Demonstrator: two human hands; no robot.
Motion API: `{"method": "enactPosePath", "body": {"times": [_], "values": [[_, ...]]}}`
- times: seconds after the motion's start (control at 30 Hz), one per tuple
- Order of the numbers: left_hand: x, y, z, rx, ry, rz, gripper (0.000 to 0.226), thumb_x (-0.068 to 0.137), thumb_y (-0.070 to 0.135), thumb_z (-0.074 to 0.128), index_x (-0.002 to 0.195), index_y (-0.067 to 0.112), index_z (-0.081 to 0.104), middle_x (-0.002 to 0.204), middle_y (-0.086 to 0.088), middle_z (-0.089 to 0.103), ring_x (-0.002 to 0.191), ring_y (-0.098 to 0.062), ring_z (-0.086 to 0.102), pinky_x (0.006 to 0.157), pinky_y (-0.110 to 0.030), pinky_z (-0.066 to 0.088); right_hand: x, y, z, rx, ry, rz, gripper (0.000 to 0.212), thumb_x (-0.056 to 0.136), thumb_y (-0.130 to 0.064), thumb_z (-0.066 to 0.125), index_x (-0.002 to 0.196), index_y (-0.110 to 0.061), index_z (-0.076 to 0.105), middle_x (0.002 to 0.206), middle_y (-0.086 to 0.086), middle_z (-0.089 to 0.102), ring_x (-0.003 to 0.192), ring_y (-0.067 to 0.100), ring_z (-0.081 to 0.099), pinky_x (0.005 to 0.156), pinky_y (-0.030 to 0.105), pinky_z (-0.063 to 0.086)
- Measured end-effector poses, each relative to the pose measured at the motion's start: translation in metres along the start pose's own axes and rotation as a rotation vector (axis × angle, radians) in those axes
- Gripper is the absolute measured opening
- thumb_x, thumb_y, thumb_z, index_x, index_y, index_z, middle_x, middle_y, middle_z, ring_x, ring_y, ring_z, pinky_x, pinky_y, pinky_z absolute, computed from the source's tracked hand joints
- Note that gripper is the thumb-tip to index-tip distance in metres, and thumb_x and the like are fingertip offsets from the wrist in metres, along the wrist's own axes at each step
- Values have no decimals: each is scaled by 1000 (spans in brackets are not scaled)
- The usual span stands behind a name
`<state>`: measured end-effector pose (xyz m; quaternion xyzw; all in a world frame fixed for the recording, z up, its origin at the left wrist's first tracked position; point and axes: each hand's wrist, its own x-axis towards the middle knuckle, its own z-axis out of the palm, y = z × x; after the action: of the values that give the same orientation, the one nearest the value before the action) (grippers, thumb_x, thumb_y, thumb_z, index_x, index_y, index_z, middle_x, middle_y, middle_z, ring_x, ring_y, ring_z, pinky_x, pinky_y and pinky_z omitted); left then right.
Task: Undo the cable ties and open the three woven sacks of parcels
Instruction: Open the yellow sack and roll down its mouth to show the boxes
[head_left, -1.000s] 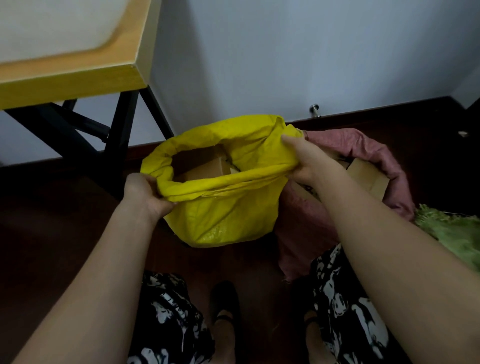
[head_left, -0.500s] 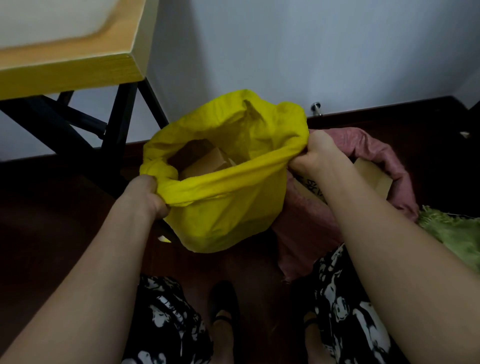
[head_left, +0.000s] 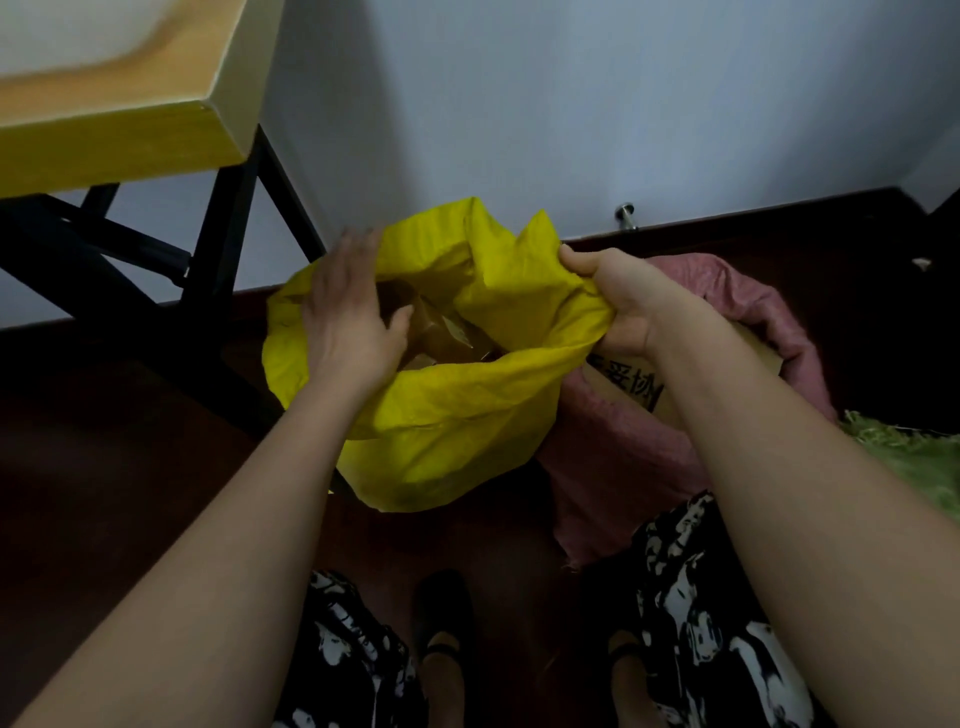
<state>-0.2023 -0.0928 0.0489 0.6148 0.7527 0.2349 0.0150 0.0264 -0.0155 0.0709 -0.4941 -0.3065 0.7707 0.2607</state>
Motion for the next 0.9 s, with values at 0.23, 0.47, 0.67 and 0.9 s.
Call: {"method": "enactPosePath", "body": {"times": [0.23, 0.47, 0.67, 0.9], "values": [[32, 22, 10, 104, -153, 112, 108, 75, 25, 79, 150, 38, 2, 161, 3, 3, 148, -29, 3, 116, -54, 11, -9, -1, -12, -291, -182, 13, 20, 92, -24, 53, 86, -12, 66, 84, 9, 70, 78, 22, 67, 81, 34, 55], [38, 31, 33, 87, -264, 272, 40, 85, 27, 68, 122, 22, 54, 160, 8, 13, 148, -21, 4, 115, -55, 6, -15, -6, -30, -294, -384, -74, 25, 81, -34, 58, 89, -12, 67, 84, 5, 72, 79, 17, 68, 72, 30, 56], [31, 41, 27, -329, -138, 206, 27, 83, 15, 60, 106, 16, 46, 104, -12, 59, 100, -32, 53, 109, -51, 29, -13, -11, -32, -201, -318, -118, 30, 93, -21, 51, 74, -13, 73, 77, 5, 73, 70, 16, 71, 66, 27, 59], [37, 45, 30, -61, -335, 383, 21, 86, 10, 60, 100, 24, 67, 149, 15, 34, 147, -16, 10, 117, -49, 0, -18, -11, -26, -266, -295, -45, 20, 83, -24, 56, 91, -11, 69, 85, 7, 72, 79, 20, 69, 80, 34, 56]]}}
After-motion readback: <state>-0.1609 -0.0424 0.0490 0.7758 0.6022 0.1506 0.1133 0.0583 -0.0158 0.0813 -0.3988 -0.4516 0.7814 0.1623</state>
